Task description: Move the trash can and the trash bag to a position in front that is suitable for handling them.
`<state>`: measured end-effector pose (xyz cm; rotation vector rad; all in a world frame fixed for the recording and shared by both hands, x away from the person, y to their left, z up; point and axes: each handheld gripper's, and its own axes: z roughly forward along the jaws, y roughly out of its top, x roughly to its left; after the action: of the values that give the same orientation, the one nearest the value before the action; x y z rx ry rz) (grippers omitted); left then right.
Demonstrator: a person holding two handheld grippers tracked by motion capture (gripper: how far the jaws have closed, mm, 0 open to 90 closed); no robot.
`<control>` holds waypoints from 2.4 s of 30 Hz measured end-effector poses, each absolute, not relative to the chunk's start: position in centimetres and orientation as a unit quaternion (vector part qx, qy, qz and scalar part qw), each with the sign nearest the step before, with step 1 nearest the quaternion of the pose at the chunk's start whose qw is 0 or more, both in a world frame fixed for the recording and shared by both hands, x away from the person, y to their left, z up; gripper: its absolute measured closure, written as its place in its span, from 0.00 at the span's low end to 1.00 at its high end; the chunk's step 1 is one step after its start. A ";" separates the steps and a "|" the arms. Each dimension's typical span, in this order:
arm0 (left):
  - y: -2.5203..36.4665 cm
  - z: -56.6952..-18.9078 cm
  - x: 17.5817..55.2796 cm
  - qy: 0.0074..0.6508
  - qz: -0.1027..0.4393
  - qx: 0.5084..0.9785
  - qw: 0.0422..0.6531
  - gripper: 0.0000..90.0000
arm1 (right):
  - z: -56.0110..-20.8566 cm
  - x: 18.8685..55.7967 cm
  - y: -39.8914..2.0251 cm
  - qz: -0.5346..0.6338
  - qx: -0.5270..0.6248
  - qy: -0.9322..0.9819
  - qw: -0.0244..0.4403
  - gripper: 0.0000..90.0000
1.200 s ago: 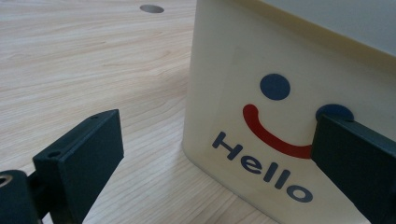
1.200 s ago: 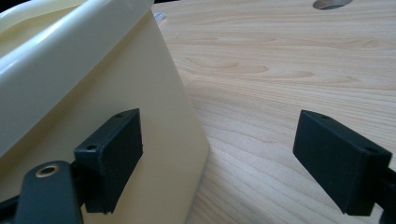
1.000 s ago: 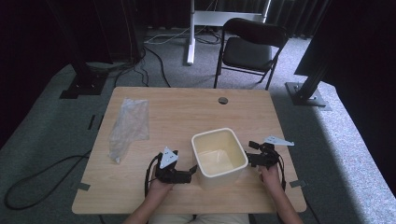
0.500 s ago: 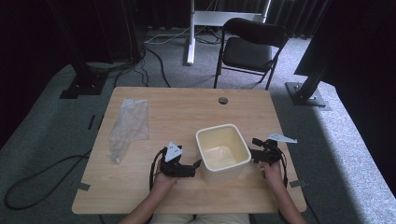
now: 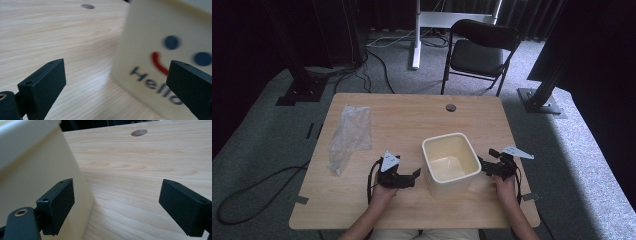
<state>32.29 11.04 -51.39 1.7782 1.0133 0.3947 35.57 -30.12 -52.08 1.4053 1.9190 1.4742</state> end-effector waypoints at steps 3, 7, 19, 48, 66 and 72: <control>12.5 -51.6 33.1 0.442 0.175 0.731 0.490 0.02 | -52.5 35.1 -30.9 0.515 0.500 0.676 0.168 0.14; 14.2 -51.7 34.4 0.465 0.199 0.720 0.475 0.02 | -53.0 33.8 -31.7 0.500 0.501 0.682 0.183 0.14; 17.9 -51.1 40.9 0.537 0.244 0.695 0.412 0.03 | -54.4 31.7 -32.9 0.502 0.506 0.664 0.226 0.14; 21.3 -54.2 44.6 0.607 0.275 0.688 0.288 0.42 | -54.5 31.6 -33.2 0.518 0.507 0.655 0.213 0.14; 21.0 -54.0 42.6 0.558 0.261 0.728 0.302 1.00 | -54.6 31.7 -33.3 0.521 0.509 0.654 0.206 0.14; 20.3 -53.8 41.1 0.532 0.245 0.741 0.328 1.00 | -54.6 31.7 -33.4 0.522 0.510 0.653 0.204 0.14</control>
<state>41.07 20.27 -53.83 1.9406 1.3925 0.6417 31.71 -33.37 -54.59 1.4218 1.8206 1.4565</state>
